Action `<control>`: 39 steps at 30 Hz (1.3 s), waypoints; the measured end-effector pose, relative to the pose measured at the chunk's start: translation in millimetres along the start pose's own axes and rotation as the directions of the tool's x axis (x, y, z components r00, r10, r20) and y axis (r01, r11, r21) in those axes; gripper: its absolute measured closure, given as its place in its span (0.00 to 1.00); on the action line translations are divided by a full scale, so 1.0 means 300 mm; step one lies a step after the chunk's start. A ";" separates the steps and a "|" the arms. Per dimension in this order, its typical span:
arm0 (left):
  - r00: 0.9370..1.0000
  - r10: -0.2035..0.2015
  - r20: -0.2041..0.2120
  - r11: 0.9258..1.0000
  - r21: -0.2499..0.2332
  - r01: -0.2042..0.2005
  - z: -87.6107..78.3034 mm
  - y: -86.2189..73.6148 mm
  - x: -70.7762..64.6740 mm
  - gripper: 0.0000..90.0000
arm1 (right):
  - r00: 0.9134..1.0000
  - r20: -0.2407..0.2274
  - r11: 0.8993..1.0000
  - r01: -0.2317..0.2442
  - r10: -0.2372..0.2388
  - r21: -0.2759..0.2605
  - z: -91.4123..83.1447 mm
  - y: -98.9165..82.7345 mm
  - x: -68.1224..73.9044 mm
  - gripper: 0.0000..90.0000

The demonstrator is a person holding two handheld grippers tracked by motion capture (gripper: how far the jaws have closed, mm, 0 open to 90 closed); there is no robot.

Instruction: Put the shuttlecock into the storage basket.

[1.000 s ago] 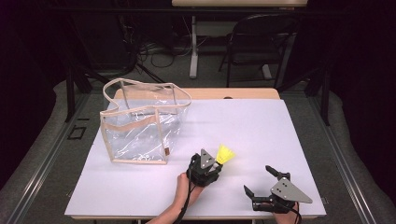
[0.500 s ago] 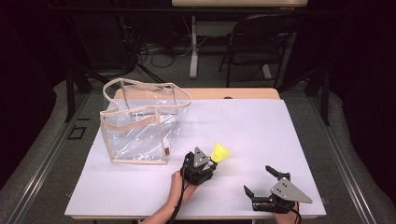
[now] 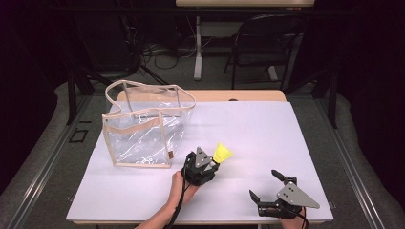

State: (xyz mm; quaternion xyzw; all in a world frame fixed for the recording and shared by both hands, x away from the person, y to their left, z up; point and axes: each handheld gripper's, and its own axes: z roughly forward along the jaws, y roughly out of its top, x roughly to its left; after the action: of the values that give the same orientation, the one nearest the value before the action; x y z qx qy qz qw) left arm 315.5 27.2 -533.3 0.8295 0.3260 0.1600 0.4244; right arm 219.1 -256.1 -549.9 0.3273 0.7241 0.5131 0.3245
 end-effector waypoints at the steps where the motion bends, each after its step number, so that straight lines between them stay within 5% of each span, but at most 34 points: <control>1: 1.000 0.006 -0.002 1.000 0.002 -0.006 -0.003 0.002 0.005 0.72 | 1.000 0.000 1.000 0.000 0.000 0.000 0.000 0.000 0.000 0.01; 39: 0.998 0.024 -0.054 0.999 -0.047 -0.026 -0.064 0.112 0.130 0.72 | 1.000 -0.007 1.000 -0.007 0.007 0.003 -0.001 -0.002 0.002 0.01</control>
State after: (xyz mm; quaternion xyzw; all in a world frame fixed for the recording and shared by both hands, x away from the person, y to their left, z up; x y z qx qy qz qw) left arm 347.4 50.7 -495.2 0.8185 0.3227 0.1952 0.4334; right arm 218.5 -255.9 -550.6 0.3286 0.7249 0.5143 0.3195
